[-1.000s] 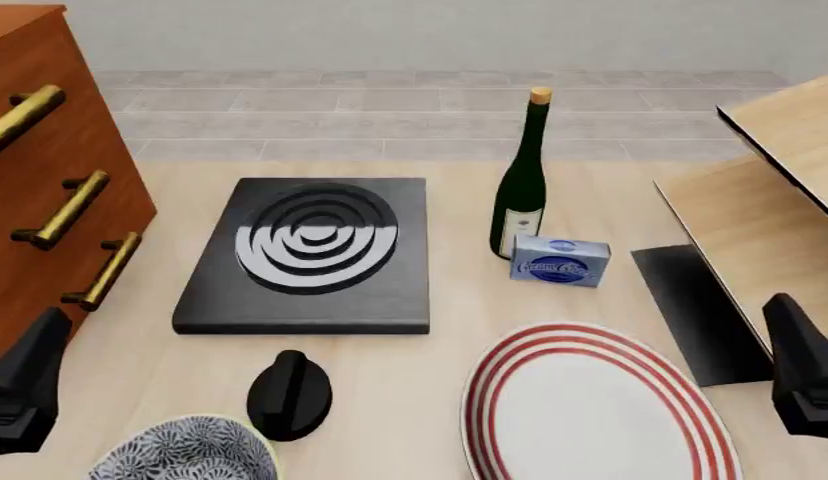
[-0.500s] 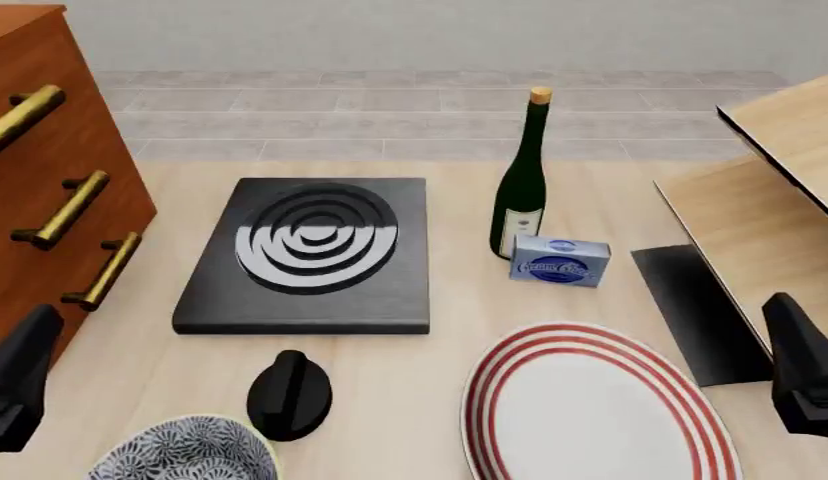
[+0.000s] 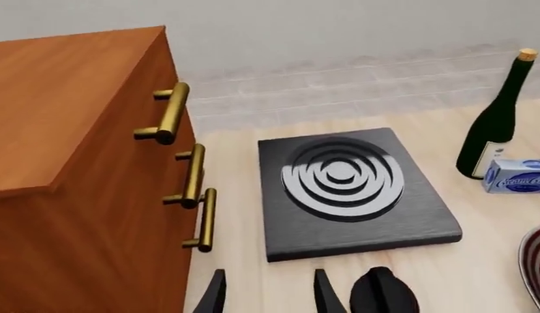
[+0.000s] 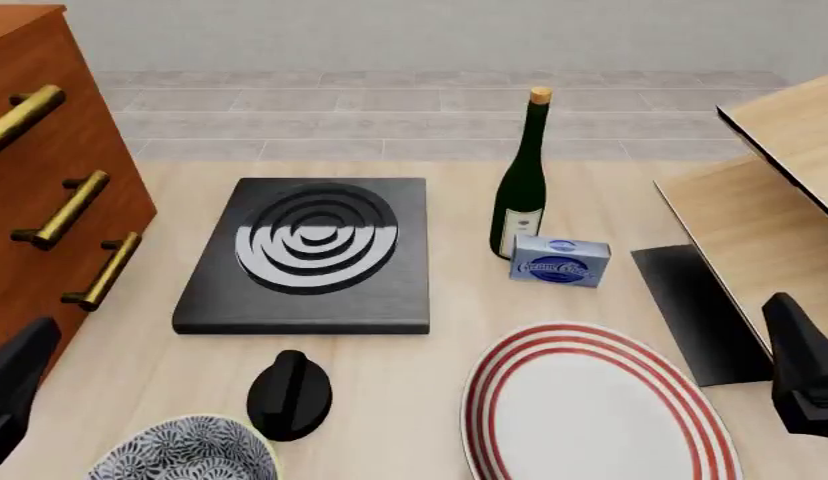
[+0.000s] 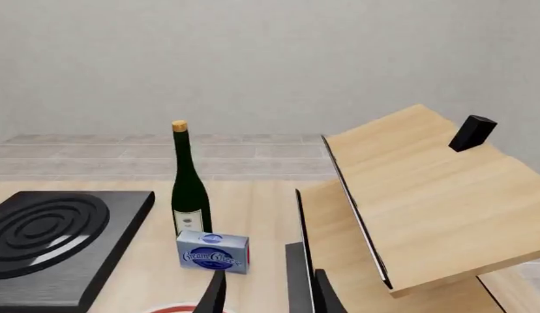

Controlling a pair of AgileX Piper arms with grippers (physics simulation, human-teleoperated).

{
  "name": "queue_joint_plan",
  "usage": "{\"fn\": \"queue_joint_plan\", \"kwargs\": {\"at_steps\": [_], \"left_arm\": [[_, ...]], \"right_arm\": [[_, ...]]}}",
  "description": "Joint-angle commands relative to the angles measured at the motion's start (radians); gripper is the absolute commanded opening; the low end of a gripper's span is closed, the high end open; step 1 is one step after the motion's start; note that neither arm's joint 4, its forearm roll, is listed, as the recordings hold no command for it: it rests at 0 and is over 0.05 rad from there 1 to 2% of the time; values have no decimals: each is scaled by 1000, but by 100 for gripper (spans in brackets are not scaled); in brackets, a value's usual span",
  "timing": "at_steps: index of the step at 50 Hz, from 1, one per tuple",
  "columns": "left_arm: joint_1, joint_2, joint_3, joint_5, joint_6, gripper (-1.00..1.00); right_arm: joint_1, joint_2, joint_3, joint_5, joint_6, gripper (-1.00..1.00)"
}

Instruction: Put the bowl on the top of the cabinet.

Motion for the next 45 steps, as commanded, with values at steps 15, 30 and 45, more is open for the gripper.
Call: {"fn": "queue_joint_plan", "kwargs": {"at_steps": [15,30,45], "left_arm": [[-54,94,-88,204,16,100],[-75,121,-101,263,18,100],[-67,147,-135,331,53,100]], "right_arm": [[0,0,0,0,0,100],[0,0,0,0,0,100],[0,0,0,0,1,100]]}}
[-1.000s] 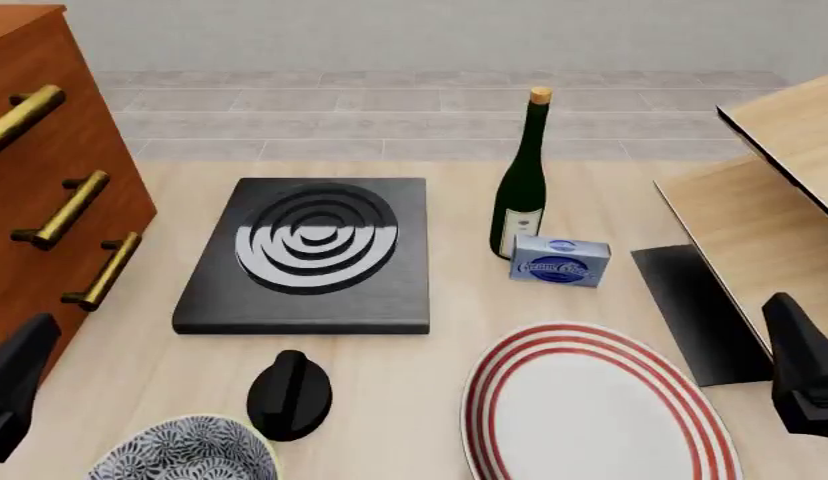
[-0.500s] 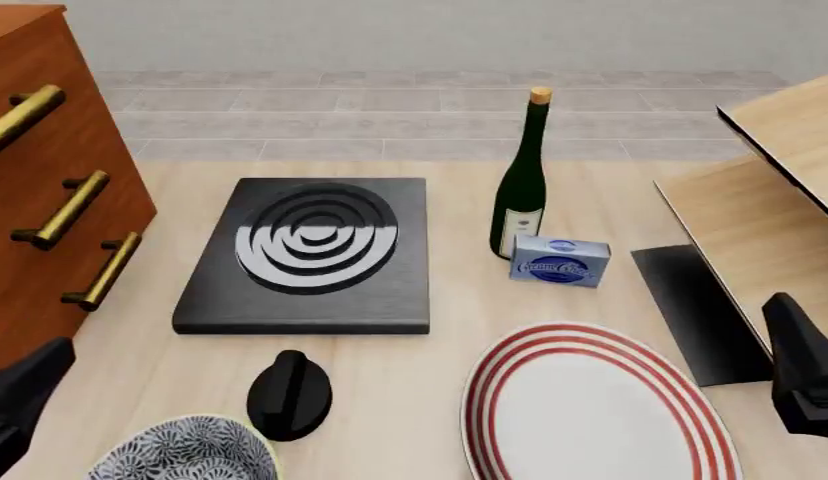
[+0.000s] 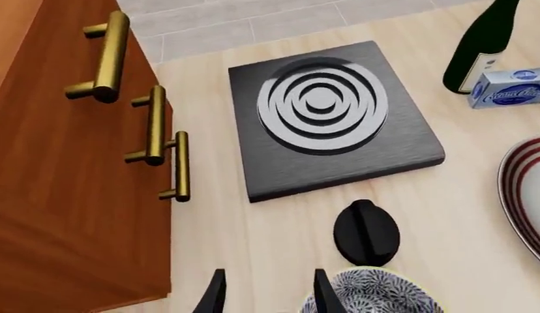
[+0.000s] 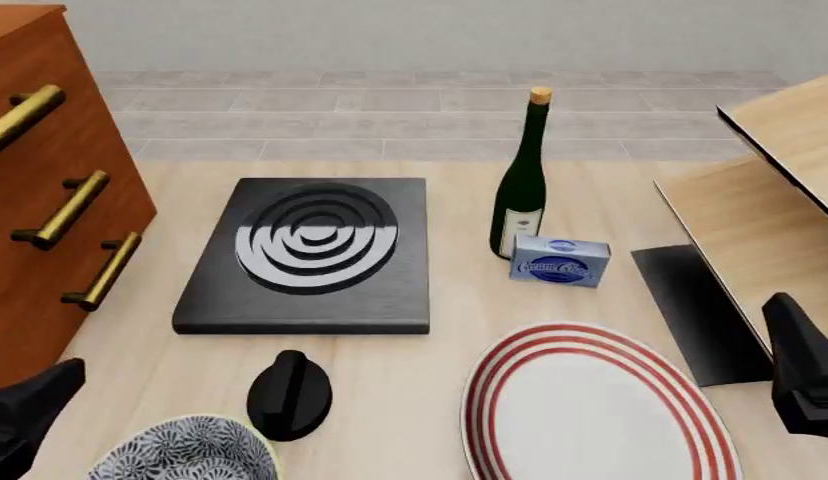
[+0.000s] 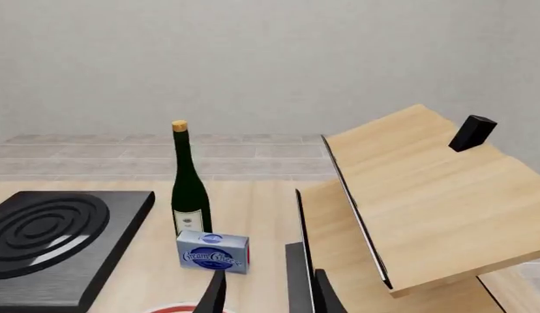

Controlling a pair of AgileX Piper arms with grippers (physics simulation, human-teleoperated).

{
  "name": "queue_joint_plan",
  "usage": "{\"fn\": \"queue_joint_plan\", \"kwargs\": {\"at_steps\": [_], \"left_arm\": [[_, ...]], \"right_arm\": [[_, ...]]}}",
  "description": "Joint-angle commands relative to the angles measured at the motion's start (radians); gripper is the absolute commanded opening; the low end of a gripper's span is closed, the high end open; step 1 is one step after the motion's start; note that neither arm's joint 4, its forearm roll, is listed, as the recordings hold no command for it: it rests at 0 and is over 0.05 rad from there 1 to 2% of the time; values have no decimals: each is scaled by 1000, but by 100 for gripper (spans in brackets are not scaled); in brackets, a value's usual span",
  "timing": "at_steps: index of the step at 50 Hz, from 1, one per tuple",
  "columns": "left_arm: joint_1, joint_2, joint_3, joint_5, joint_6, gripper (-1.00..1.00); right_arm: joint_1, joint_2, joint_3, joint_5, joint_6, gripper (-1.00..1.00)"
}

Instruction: Put the bowl on the top of the cabinet.

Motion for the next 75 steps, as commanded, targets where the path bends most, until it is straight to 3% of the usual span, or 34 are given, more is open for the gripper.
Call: {"fn": "queue_joint_plan", "kwargs": {"at_steps": [1,18,24,42,62,75], "left_arm": [[4,15,-20,58,28,100],[-42,48,-62,146,58,100],[-57,58,-86,183,39,100],[-57,68,-152,277,62,100],[-179,48,-98,382,60,100],[-215,56,-77,398,65,100]], "right_arm": [[0,0,0,0,0,100],[0,0,0,0,0,100],[0,0,0,0,0,100],[0,0,0,0,0,100],[0,0,0,0,0,100],[0,0,0,0,0,100]]}}
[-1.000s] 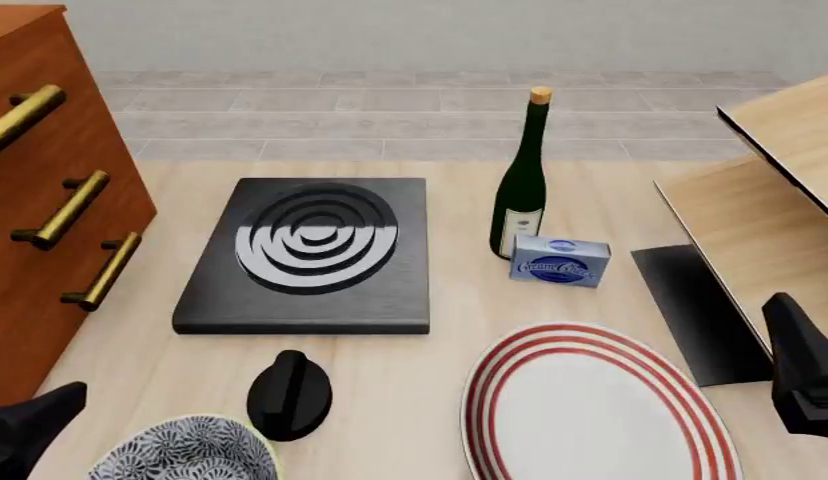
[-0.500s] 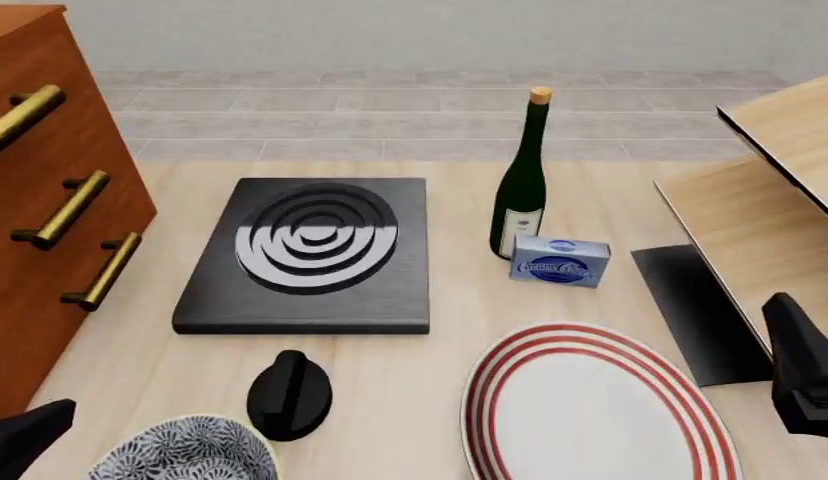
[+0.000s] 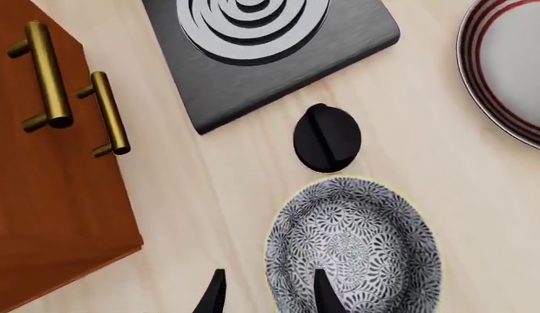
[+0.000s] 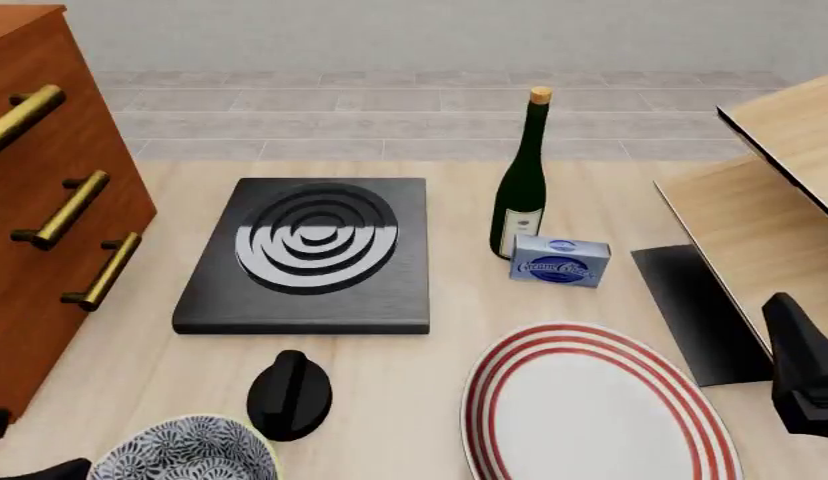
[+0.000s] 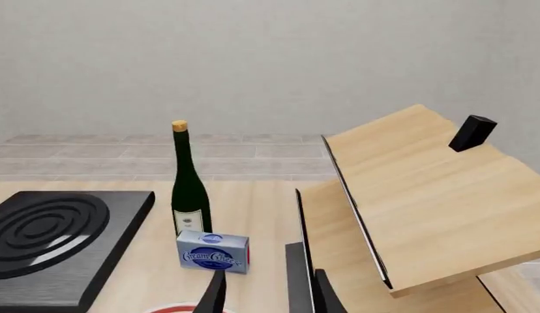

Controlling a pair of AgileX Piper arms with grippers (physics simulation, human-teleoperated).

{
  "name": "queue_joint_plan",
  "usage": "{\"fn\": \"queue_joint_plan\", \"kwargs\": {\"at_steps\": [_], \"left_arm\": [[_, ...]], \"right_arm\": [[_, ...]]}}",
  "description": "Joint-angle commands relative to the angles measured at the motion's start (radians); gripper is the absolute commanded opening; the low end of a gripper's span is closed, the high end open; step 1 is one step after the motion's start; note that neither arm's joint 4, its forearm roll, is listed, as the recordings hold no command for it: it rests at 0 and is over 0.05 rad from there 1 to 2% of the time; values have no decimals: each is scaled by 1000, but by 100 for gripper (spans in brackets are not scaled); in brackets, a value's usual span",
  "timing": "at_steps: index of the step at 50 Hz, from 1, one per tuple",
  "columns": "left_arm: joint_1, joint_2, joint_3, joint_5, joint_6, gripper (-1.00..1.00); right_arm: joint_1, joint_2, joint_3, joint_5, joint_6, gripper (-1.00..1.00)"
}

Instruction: Put the bowl on the top of the cabinet.

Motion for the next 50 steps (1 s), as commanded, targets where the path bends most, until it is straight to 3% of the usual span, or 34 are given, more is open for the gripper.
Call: {"fn": "queue_joint_plan", "kwargs": {"at_steps": [1,40,50], "left_arm": [[-38,8,21,18,3,100],[-13,49,144,-74,28,100],[-10,64,210,-162,33,100]], "right_arm": [[0,0,0,0,0,100],[0,0,0,0,0,100],[0,0,0,0,0,100]]}}
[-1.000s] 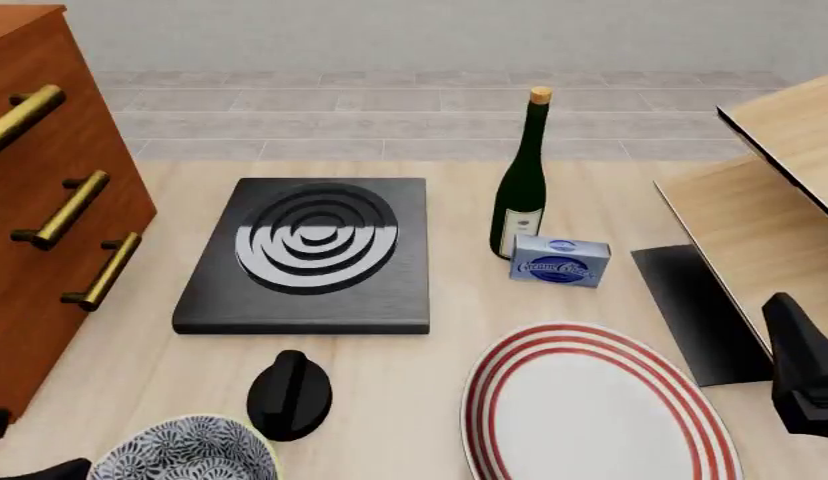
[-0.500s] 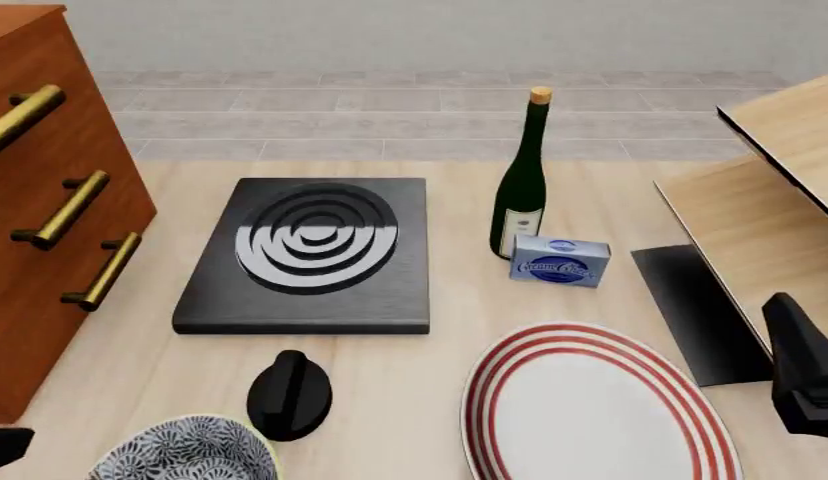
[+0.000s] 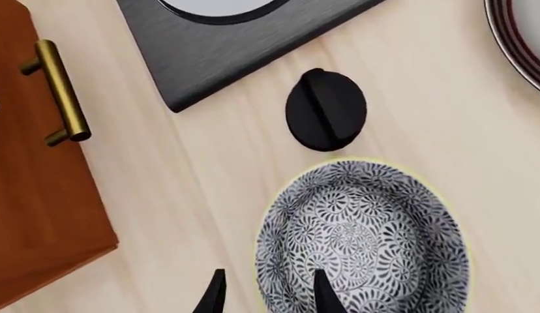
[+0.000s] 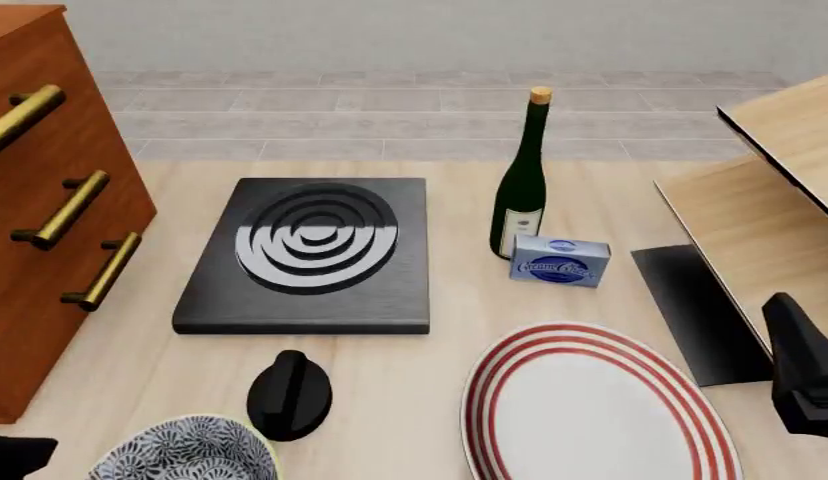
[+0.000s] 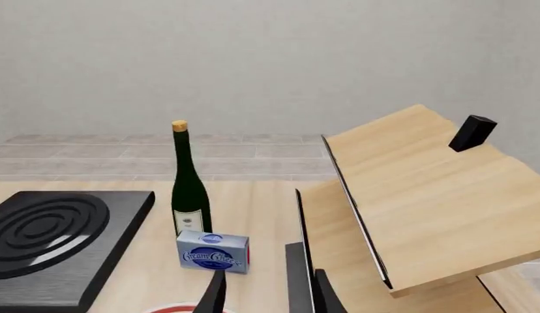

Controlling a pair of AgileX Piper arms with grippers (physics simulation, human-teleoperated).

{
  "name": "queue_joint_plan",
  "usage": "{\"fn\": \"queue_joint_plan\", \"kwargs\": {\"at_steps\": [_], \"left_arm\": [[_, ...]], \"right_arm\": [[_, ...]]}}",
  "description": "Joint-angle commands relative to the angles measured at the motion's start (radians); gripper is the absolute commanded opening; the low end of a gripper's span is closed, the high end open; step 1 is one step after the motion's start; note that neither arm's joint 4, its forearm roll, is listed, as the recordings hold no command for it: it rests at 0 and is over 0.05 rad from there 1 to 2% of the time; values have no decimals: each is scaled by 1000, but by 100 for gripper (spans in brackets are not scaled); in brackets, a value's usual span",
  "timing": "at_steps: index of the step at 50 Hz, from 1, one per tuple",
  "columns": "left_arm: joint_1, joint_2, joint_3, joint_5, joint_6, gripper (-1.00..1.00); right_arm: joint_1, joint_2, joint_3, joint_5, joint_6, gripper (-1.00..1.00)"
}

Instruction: Put the bowl on the top of the cabinet.

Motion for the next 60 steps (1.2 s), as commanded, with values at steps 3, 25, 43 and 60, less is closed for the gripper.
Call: {"fn": "queue_joint_plan", "kwargs": {"at_steps": [3,25,43,60], "left_arm": [[1,17,60,-75,2,100],[73,46,118,-146,39,100],[79,44,132,-154,72,100],[101,117,162,-247,90,100]], "right_arm": [[0,0,0,0,0,100],[0,0,0,0,0,100],[0,0,0,0,0,100],[0,0,0,0,0,100]]}}
